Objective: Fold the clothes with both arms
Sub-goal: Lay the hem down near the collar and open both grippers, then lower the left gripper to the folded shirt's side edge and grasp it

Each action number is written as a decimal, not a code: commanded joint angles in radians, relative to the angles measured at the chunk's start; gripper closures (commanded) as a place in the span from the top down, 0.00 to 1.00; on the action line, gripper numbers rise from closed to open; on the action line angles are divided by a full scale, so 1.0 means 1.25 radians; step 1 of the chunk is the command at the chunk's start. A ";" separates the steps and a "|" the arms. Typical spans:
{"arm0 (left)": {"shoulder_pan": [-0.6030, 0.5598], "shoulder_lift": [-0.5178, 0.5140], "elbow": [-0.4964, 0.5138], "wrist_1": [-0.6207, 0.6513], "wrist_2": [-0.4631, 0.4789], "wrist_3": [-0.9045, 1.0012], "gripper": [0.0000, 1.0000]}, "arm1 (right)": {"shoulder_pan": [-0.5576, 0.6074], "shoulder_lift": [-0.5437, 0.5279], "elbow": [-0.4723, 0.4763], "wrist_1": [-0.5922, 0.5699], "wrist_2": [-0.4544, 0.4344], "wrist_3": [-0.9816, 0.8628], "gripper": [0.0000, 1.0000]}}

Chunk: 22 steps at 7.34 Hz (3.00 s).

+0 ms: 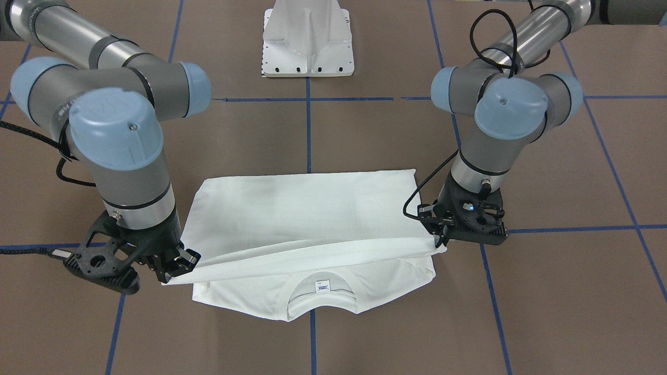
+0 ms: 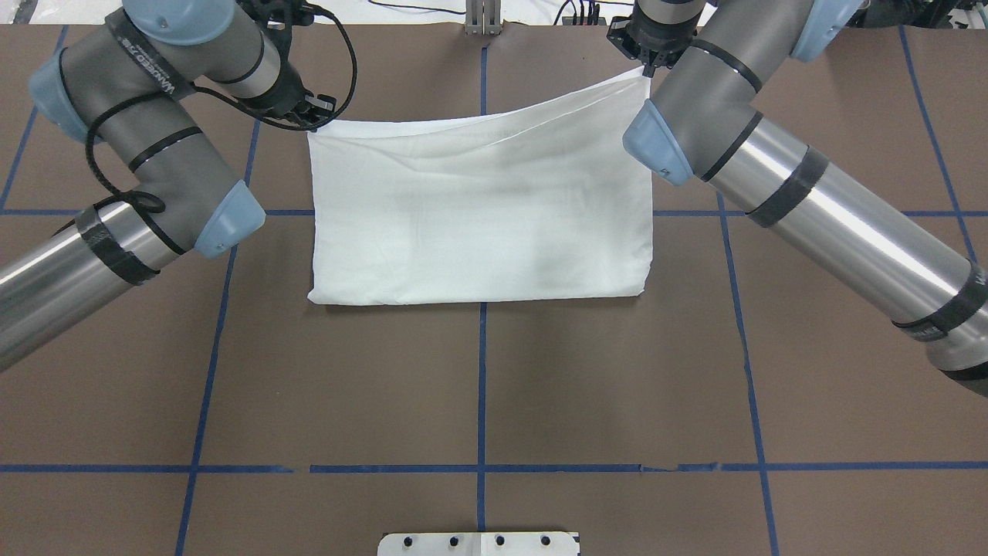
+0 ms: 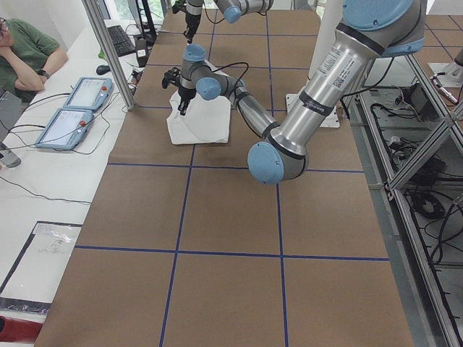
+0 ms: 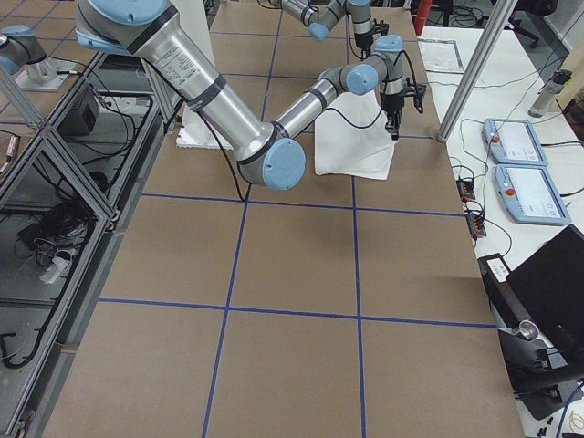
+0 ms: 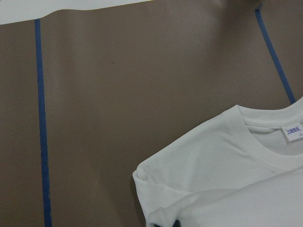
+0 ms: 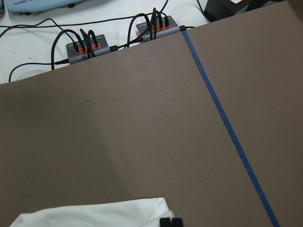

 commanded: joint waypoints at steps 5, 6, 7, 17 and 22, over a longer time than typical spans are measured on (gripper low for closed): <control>0.010 -0.017 0.141 -0.161 -0.009 0.042 1.00 | -0.051 -0.001 -0.138 0.124 -0.048 -0.061 1.00; 0.008 -0.015 0.132 -0.157 -0.016 0.043 1.00 | -0.024 -0.002 -0.135 0.124 -0.006 -0.109 1.00; 0.008 0.008 0.114 -0.162 -0.072 0.043 1.00 | -0.009 -0.006 -0.133 0.125 0.014 -0.134 1.00; 0.232 0.265 -0.177 -0.193 0.035 -0.252 0.59 | -0.015 -0.037 -0.118 0.185 0.014 -0.130 1.00; 0.221 0.271 -0.194 -0.188 0.030 -0.231 0.00 | -0.018 -0.037 -0.114 0.185 0.014 -0.128 1.00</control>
